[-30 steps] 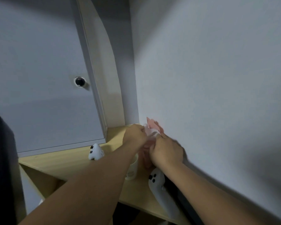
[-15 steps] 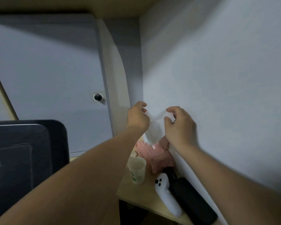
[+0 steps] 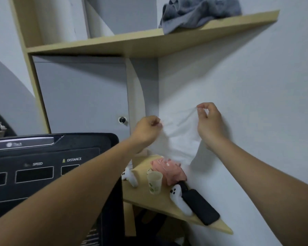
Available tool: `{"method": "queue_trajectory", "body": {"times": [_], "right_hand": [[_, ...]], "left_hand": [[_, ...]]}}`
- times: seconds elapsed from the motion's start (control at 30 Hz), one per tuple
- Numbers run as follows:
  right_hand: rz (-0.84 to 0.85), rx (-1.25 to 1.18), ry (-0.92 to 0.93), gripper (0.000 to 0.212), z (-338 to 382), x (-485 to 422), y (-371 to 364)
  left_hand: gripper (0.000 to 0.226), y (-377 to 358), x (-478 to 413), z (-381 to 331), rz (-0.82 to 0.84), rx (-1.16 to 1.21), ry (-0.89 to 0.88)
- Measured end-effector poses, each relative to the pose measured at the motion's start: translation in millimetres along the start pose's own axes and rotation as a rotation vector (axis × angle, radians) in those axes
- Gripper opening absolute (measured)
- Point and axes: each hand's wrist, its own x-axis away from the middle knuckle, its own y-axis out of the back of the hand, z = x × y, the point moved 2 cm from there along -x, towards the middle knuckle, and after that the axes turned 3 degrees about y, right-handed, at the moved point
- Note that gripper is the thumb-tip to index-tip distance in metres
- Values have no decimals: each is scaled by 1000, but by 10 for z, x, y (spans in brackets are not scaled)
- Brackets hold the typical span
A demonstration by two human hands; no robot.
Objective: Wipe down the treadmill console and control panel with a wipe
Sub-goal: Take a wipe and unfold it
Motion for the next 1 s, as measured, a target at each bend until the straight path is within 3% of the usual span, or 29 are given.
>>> {"method": "queue_trajectory", "body": {"times": [0.23, 0.43, 0.7, 0.8, 0.87, 0.93, 1.0], "right_hand": [[275, -440, -357, 12, 505, 378, -367], [538, -669, -453, 21, 988, 850, -861], [429, -476, -332, 6, 1491, 1430, -1658], [428, -415, -310, 18, 1740, 1697, -1985], [473, -431, -387, 38, 1939, 1906, -2183], [642, -612, -583, 65, 2077, 2138, -2357], [878, -730, -677, 71, 2179, 2435, -2451]], "left_hand": [[18, 729, 517, -136, 44, 574, 183], [9, 1314, 832, 126, -94, 510, 194], [12, 2225, 1328, 548, -190, 456, 128], [21, 2579, 1500, 769, -192, 372, 83], [26, 2827, 1594, 927, -196, 350, 80], [28, 3048, 1636, 1071, -244, 438, 113], [23, 3221, 1637, 1176, -325, 565, 170]]}}
